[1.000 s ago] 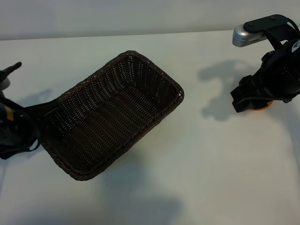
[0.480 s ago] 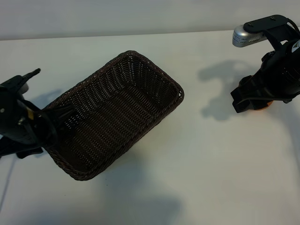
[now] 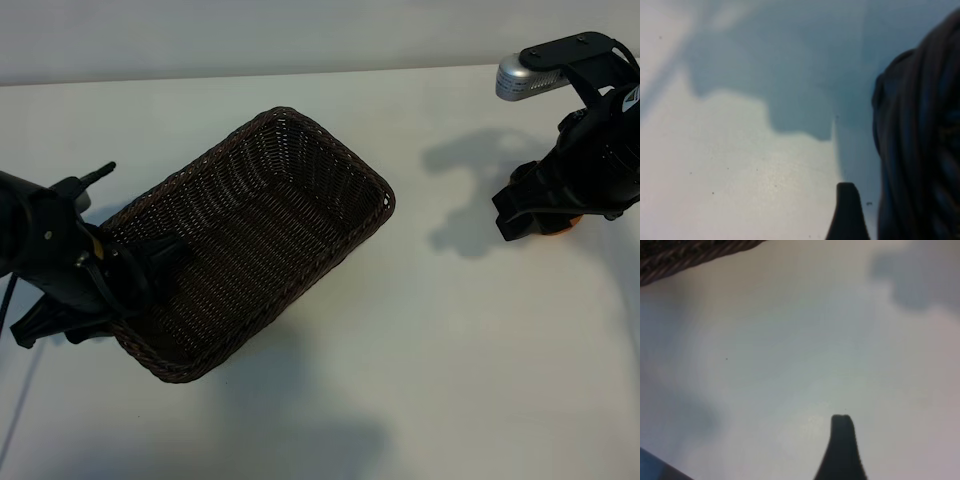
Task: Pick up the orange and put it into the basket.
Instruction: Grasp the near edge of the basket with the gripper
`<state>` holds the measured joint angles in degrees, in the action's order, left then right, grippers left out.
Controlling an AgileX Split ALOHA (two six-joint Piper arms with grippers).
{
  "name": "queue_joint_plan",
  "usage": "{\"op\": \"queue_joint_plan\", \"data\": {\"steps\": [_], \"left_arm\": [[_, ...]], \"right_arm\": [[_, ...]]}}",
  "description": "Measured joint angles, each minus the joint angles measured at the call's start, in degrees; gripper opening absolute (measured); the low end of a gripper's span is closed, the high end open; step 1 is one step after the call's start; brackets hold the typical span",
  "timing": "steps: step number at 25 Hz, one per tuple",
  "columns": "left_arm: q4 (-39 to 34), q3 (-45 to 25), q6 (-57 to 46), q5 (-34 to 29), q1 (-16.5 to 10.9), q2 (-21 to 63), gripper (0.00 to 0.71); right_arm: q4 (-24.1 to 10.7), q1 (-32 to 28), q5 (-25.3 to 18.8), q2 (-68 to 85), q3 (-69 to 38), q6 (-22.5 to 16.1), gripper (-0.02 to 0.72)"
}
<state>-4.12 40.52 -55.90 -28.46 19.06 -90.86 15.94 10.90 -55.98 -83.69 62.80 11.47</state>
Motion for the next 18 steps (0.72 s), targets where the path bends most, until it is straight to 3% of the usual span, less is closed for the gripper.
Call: {"op": "queue_joint_plan", "data": {"steps": [12,18], "left_arm": [[0.3,0.0,0.4,1.6,0.0,-3.6,0.538],[0.6,0.0,0.0,3.5,-0.1,-3.6,0.396]], "right_arm": [[0.0,0.0,-0.1,0.0,0.0,0.0,0.535],[0.0,0.0,-0.1,0.0,0.0,0.0,0.535]]}}
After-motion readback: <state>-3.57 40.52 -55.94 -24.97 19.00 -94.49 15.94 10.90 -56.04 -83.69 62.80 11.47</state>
